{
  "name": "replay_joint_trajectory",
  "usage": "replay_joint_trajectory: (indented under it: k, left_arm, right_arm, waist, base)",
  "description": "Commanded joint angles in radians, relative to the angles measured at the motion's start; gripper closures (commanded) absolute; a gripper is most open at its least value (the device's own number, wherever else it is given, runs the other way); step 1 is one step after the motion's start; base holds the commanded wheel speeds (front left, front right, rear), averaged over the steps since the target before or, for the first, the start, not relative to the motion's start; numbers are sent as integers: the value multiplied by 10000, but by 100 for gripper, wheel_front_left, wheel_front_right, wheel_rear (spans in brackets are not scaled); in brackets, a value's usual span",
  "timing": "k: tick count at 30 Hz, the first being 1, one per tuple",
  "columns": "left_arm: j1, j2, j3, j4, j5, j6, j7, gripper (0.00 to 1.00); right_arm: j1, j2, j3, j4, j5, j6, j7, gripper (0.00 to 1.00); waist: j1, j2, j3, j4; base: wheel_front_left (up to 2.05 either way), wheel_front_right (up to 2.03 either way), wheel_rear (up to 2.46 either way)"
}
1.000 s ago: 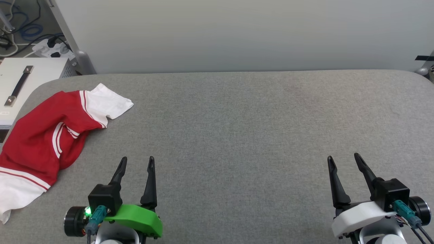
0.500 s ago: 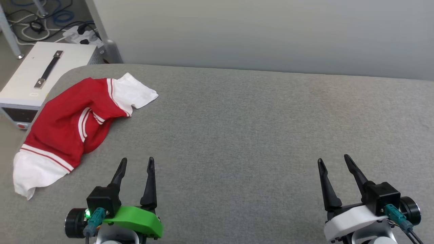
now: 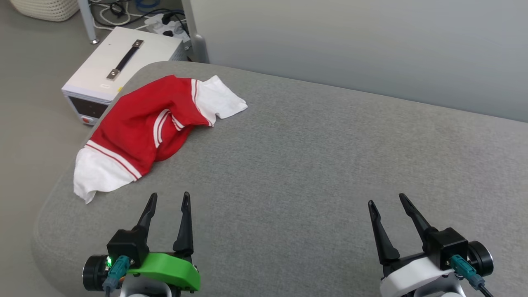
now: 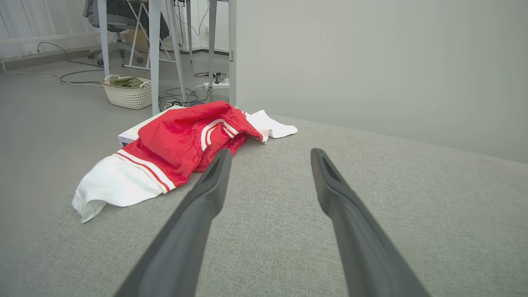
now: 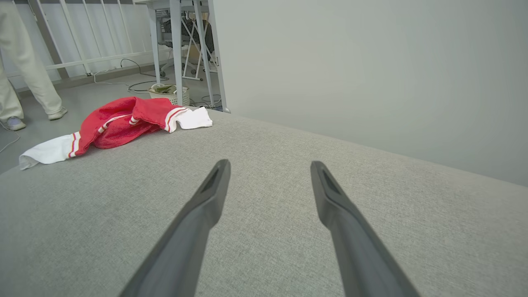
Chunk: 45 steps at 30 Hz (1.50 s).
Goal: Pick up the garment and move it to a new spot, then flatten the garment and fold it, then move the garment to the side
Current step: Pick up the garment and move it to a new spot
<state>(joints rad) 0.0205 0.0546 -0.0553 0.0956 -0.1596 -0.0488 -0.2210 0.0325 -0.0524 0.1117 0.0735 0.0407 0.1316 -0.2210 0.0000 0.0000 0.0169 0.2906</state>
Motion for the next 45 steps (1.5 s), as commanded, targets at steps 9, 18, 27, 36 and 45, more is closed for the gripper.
replay_joint_trajectory:
  k: [9,18,27,36,45]
  left_arm:
    - [94,-41,6,168,-223,-260,-296,0]
    - [92,-43,24,153,-314,-332,-408,0]
    - [-316,-43,330,357,-453,-367,-408,0]
    - [-2796,943,389,2310,-718,-749,-172,0]
    - [-6360,2941,-668,4057,-1981,-814,2477,0]
  right_arm:
    - [42,2,276,225,150,-9,-297,0]
    - [-21,-29,403,268,170,-9,-408,0]
    - [-317,-392,516,-54,64,-9,-408,0]
    - [-927,-1137,540,-823,-159,-9,-390,0]
    - [-1459,-1562,509,-1821,-272,-9,-49,0]
  waist:
    - [0,0,-45,1463]
    - [0,0,97,1615]
    - [0,0,962,1208]
    - [0,0,2767,251]
    - [0,0,4389,-675]
  base:
    - [0,0,0]
    - [0,0,0]
    - [0,0,0]
    - [0,0,0]
    - [0,0,0]
